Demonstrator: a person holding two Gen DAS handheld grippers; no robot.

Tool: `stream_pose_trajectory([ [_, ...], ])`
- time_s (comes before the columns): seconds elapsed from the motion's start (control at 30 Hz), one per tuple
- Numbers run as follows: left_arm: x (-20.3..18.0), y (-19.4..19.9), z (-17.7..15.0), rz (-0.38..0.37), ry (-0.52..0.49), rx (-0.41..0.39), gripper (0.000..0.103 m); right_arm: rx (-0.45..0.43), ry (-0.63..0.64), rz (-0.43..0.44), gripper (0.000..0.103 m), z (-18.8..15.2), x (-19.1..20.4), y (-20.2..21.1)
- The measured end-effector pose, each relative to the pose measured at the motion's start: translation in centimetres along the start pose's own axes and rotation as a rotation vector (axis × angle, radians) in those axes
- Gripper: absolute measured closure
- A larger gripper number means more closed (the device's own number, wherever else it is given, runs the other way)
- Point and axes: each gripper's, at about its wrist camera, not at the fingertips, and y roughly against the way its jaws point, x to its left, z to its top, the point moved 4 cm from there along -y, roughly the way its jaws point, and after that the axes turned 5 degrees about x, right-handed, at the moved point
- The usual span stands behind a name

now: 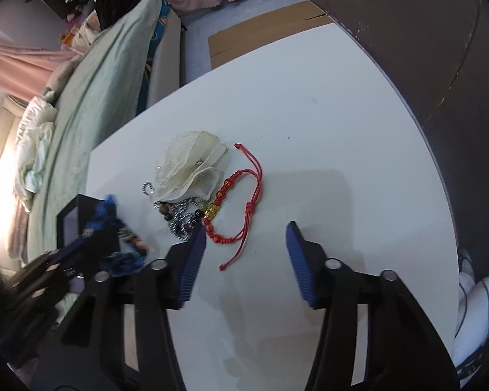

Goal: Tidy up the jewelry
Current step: 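Grasp the blue beaded keychain with the left gripper while the right gripper grasps the red string bracelet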

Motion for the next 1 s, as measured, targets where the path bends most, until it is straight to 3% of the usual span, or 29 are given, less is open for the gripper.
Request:
stream_pose_trajectory([
  [0.07, 0.1, 1.2, 0.1, -0.001, 0.000, -0.017, 0.093, 0.009, 0.003, -0.030, 0.064, 0.4, 0.1, -0.6],
  [0.37, 1.9, 5.2, 0.2, 0.018, 0.043, -0.094, 0.093, 0.003, 0.057, -0.164, 0.067, 1.6, 2.0, -2.3],
  [0.47, 2.6, 6.5, -0.2, 0.024, 0.056, -0.112, 0.093, 0.002, 0.100, -0.265, 0.075, 1.8, 3.0, -2.8],
  [0.57, 3.8, 8.1, -0.3, 0.028, 0.076, -0.134, 0.093, 0.004, 0.149, -0.332, 0.096, 1.6, 3.8, -3.3],
  [0.6, 4.2, 8.7, -0.4, 0.031, 0.083, -0.143, 0.093, 0.006, 0.164, -0.338, 0.096, 1.5, 4.0, -3.4],
  [0.7, 5.4, 10.0, -0.7, 0.041, 0.101, -0.160, 0.093, 0.018, 0.166, -0.306, 0.096, 1.2, 4.2, -3.4],
  [0.83, 7.2, 11.2, -1.0, 0.050, 0.128, -0.173, 0.093, -0.015, 0.137, -0.205, 0.096, 0.7, 4.6, -1.7],
  [1.0, 9.0, 11.8, -1.6, 0.055, 0.163, -0.178, 0.093, -0.063, 0.169, -0.158, 0.096, -0.3, 6.7, 0.7],
])
